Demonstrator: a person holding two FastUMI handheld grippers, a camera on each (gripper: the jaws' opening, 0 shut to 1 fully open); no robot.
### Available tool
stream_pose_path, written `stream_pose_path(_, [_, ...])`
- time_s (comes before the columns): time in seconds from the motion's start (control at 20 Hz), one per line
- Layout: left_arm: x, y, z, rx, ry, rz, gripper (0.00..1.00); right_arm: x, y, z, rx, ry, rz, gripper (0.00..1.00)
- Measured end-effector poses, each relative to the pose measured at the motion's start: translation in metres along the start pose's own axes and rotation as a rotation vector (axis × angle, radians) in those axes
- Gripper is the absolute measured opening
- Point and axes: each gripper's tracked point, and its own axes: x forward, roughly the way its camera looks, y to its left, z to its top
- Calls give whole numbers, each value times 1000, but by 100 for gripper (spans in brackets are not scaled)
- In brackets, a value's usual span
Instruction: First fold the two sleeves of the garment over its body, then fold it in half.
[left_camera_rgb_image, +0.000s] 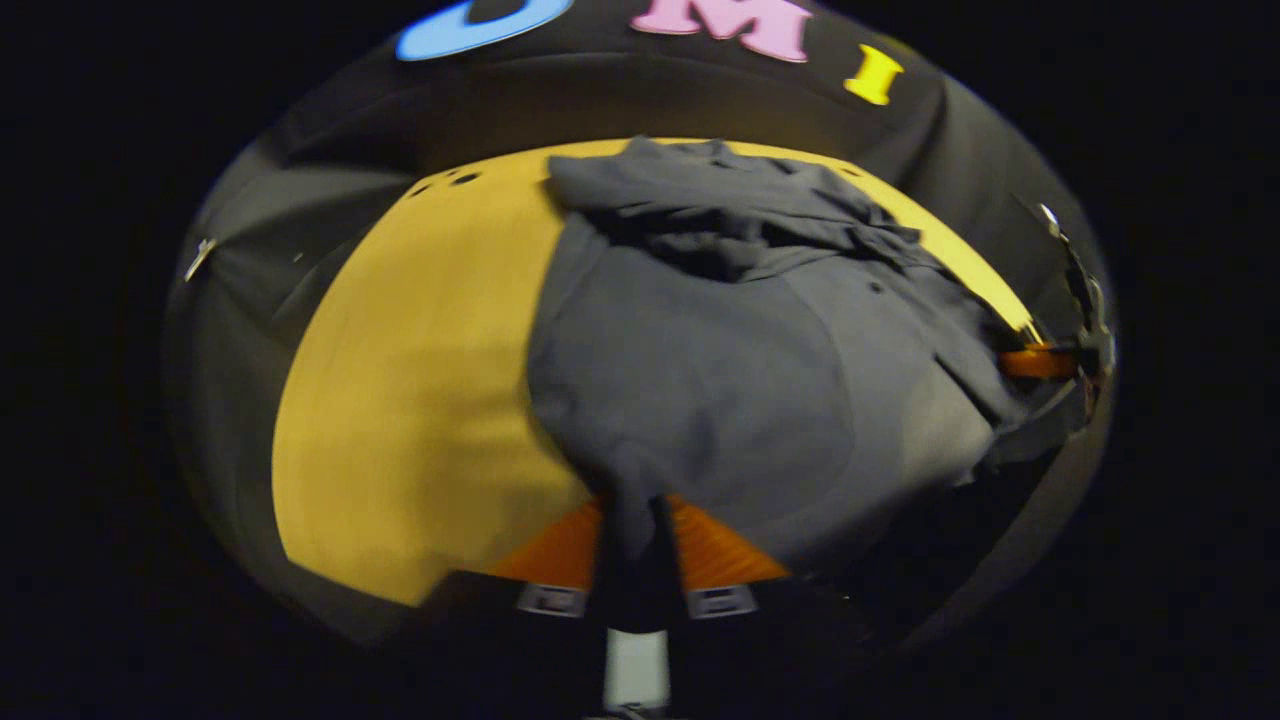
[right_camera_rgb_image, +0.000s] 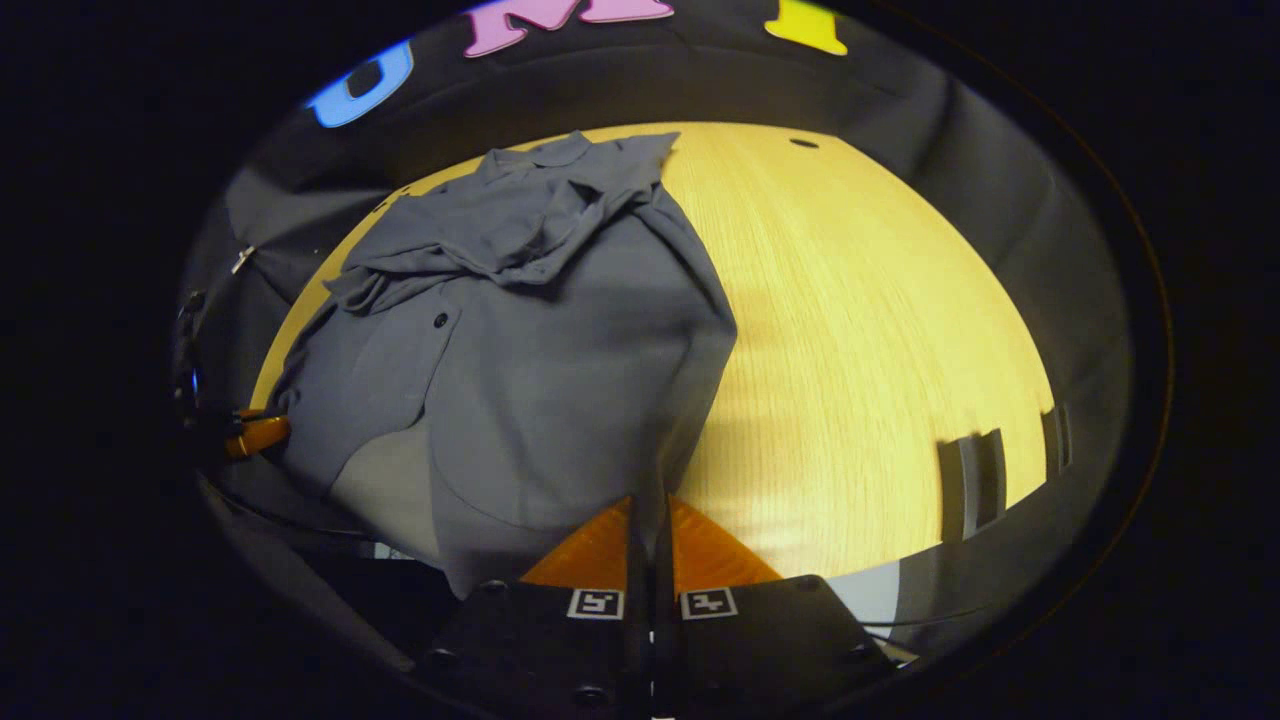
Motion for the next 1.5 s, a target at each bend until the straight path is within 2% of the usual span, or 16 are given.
stream_pose_path(0.05, [-2, 4, 4, -25, 8, -3, 6, -1, 2, 1, 38, 14, 14, 6])
stream_pose_path(0.2, [-25, 3, 48, -64, -106, -11, 6, -19, 11, 41, 104, -105, 56, 5])
stream_pose_path(0.4, [-54, 13, 124, -147, -254, -11, 6, -52, 18, 105, 108, -264, 88, 5])
stream_pose_path(0.7, [-68, 44, 206, -182, -379, 21, 5, -78, 25, 211, 134, -453, 145, 5])
stream_pose_path(1.05, [-57, 65, 280, -155, -460, 68, 6, -63, 30, 295, 101, -534, 157, 5])
stream_pose_path(1.1, [-54, 67, 289, -148, -468, 74, 2, -59, 30, 305, 96, -541, 156, 5])
stream_pose_path(1.2, [-46, 72, 307, -149, -484, 84, 5, -50, 29, 324, 91, -553, 160, 5])
stream_pose_path(1.5, [-7, 92, 346, -139, -501, 142, 5, -8, 31, 375, 85, -571, 184, 5])
